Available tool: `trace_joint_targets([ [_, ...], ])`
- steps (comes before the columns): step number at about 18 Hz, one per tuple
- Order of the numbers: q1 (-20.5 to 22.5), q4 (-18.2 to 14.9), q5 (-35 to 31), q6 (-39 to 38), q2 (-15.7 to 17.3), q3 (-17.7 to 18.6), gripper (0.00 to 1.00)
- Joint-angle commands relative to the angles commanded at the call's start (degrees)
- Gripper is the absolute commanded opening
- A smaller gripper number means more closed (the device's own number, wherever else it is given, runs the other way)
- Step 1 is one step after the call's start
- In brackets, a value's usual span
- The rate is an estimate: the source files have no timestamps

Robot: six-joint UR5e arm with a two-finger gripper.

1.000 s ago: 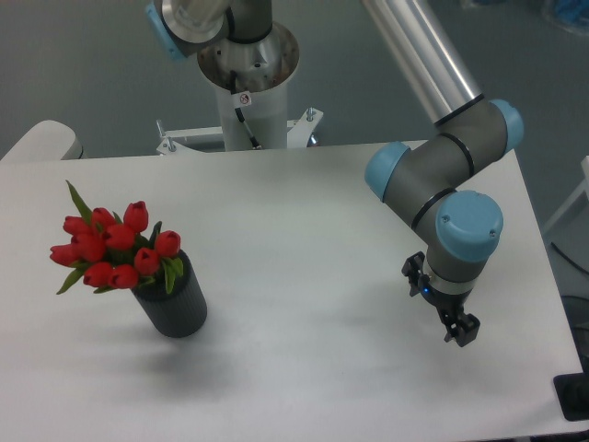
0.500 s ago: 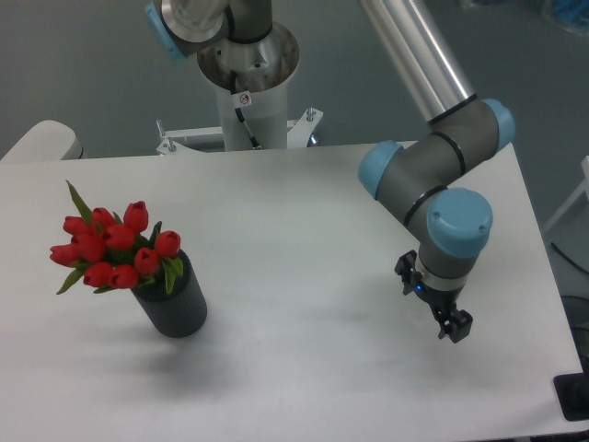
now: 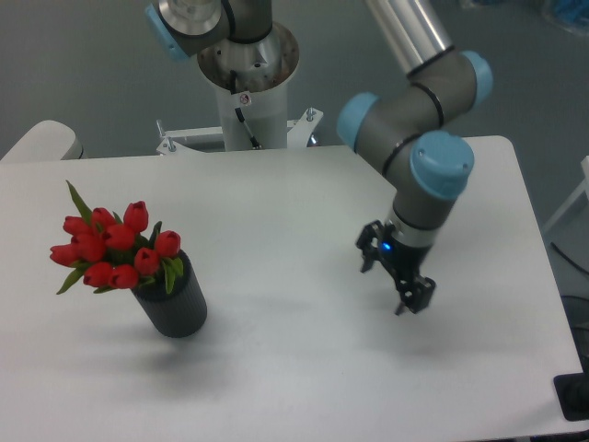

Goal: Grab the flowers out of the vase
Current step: 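Move the open gripper toward the red tulip stems above the vase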

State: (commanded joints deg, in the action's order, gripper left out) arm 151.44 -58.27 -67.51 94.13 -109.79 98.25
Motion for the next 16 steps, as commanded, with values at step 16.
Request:
trace_joint_targets([
  [16,-6.1,-4.0,31.0,-9.0,13.9,14.1,1.0],
])
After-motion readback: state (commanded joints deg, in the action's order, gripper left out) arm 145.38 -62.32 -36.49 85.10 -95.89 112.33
